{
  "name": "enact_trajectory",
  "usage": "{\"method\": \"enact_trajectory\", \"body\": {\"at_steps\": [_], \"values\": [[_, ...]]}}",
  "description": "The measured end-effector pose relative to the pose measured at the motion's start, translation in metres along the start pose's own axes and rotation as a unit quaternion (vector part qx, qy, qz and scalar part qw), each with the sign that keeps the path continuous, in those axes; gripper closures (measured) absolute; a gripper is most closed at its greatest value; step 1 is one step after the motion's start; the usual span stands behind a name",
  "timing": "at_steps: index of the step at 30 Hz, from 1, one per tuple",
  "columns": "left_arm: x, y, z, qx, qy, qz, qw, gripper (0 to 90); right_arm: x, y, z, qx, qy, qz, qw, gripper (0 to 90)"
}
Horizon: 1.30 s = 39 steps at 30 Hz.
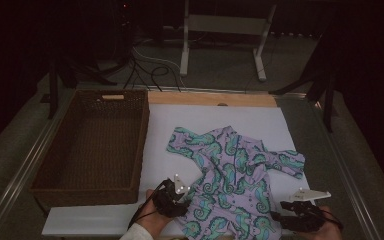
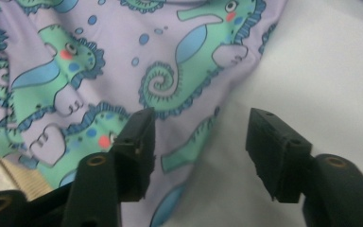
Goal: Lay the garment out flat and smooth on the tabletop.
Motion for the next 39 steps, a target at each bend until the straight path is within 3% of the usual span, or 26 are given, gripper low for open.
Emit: {"method": "enact_trajectory", "body": {"at_steps": [2,3,4,5,11,15,20,21,22,24,25,26,29,30,33,35,39], "values": [[-0.002,0.003,0.003,-0.004,-0.001,-0.006,1.0,59.9,0.003,-0.004,0.001,-0.002,-0.002,-0.001,1.0,40.7],[-0.003,0.004,0.006,-0.015,0.001,-0.01,0.9998,66.9,0.005,-0.006,0.002,0.0,-0.006,0.001,1.0,40.7],[-0.007,0.007,0.013,-0.046,0.007,-0.015,0.9988,83.4,0.009,-0.009,0.004,0.006,-0.016,0.003,0.9999,40.6],[-0.007,0.007,0.013,-0.046,0.007,-0.015,0.9988,85.6,0.009,-0.009,0.004,0.006,-0.016,0.003,0.9999,40.6],[-0.02,0.015,0.037,-0.106,0.012,-0.028,0.9939,86.4,0.018,-0.022,0.01,-0.001,-0.022,-0.008,0.9997,43.5],[-0.025,0.018,0.057,-0.136,-0.006,-0.035,0.9901,86.4,0.022,-0.029,0.012,-0.003,-0.026,-0.016,0.9995,47.1],[-0.026,0.015,0.083,-0.185,-0.041,-0.041,0.9811,82.4,0.024,-0.03,0.013,-0.006,-0.031,-0.014,0.9994,50.1],[-0.025,0.015,0.084,-0.188,-0.045,-0.037,0.9805,82.4,0.024,-0.03,0.013,-0.006,-0.031,-0.014,0.9994,50.1],[-0.02,0.016,0.082,-0.188,-0.047,-0.025,0.9808,67.0,0.024,-0.03,0.014,-0.007,-0.032,-0.013,0.9994,50.5],[-0.012,0.021,0.073,-0.183,-0.032,0.003,0.9826,62.8,0.024,-0.03,0.014,-0.007,-0.032,-0.013,0.9994,50.7],[-0.006,0.024,0.065,-0.174,-0.019,0.022,0.9843,52.6,0.024,-0.03,0.014,-0.008,-0.032,-0.012,0.9994,51.5],[0.0,0.027,0.056,-0.16,-0.008,0.036,0.9864,52.6,0.024,-0.03,0.014,-0.008,-0.032,-0.012,0.9994,51.5],[0.011,0.023,0.026,-0.122,0.027,0.052,0.9908,43.5,0.025,-0.031,0.015,-0.014,-0.029,-0.011,0.9994,56.5],[0.014,0.016,0.016,-0.115,0.045,0.049,0.9911,40.8,0.025,-0.031,0.014,-0.017,-0.026,-0.012,0.9994,60.3],[0.016,0.003,0.001,-0.111,0.073,0.044,0.9902,39.4,0.024,-0.03,0.012,-0.025,-0.011,-0.022,0.9994,79.2],[0.017,0.0,-0.001,-0.114,0.076,0.039,0.9898,39.6,0.021,-0.029,0.011,-0.017,-0.006,-0.029,0.9994,87.3],[0.019,-0.005,0.002,-0.118,0.068,0.036,0.99,39.6,0.015,-0.024,0.01,-0.005,-0.005,-0.032,0.9995,87.9]]}}
Point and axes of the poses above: each handheld gripper's, and its own axes: y roughly backward along the jaws, x roughly out of its top, z roughly to its right, the point moved 6 cm from there along -y, roughly forward along the jaws, and after that the axes turned 1 degree about x, right-handed, at the moved point
